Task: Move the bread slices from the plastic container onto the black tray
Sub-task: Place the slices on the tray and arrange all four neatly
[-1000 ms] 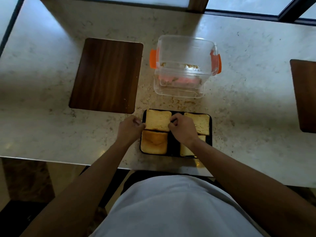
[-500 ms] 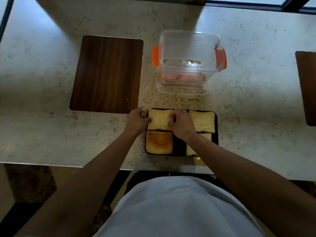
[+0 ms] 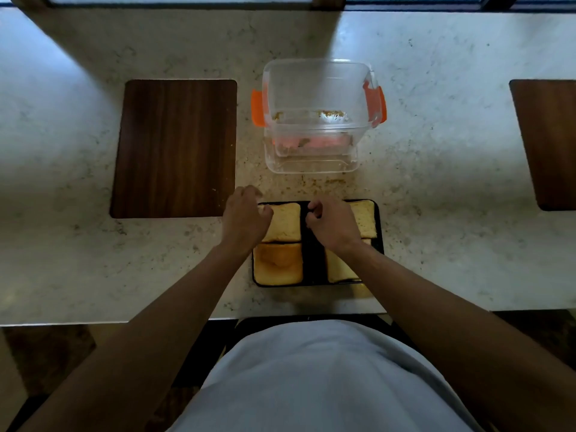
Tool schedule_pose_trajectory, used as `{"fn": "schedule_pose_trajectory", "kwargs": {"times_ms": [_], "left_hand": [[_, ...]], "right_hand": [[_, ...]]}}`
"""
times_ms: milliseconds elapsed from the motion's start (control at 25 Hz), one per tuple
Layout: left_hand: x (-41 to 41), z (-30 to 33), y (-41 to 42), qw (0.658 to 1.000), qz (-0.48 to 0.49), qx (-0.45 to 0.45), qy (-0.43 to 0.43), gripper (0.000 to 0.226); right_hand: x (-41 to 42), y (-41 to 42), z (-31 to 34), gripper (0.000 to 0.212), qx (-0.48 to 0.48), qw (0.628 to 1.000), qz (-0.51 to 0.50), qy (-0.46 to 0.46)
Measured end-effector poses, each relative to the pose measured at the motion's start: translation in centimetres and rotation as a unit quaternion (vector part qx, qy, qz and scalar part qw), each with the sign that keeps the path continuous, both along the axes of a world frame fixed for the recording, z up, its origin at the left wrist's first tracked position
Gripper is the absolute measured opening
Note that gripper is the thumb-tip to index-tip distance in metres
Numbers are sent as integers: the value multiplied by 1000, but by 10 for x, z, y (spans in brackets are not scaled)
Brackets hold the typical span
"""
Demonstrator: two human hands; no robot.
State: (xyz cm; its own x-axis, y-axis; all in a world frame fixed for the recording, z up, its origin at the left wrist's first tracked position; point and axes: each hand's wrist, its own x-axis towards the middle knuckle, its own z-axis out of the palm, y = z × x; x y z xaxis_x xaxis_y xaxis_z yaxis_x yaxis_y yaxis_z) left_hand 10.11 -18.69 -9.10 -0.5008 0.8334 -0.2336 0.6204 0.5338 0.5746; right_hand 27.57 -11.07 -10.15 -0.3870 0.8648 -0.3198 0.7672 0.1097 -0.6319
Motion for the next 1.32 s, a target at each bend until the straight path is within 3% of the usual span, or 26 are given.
{"fn": "schedule_pose_trajectory", "kwargs": {"times_ms": [160, 280, 600, 1120, 1320], "left_hand": [[52, 15, 25, 994, -63, 42, -84, 6], [82, 11, 43, 987, -70, -24, -141, 18], [107, -1, 44, 986, -72, -101, -108, 47], [120, 3, 45, 986, -32, -94, -137, 40], [114, 13, 26, 994, -21, -77, -80, 39]], "right_hand": [[54, 13, 0, 14, 39, 995, -87, -22], [93, 23, -3, 18, 46, 991, -110, -60], [116, 33, -13, 20, 17, 994, -82, -66], [121, 38, -15, 27, -1, 996, -74, -45], [126, 23, -5, 16, 56, 997, -47, -5]]}}
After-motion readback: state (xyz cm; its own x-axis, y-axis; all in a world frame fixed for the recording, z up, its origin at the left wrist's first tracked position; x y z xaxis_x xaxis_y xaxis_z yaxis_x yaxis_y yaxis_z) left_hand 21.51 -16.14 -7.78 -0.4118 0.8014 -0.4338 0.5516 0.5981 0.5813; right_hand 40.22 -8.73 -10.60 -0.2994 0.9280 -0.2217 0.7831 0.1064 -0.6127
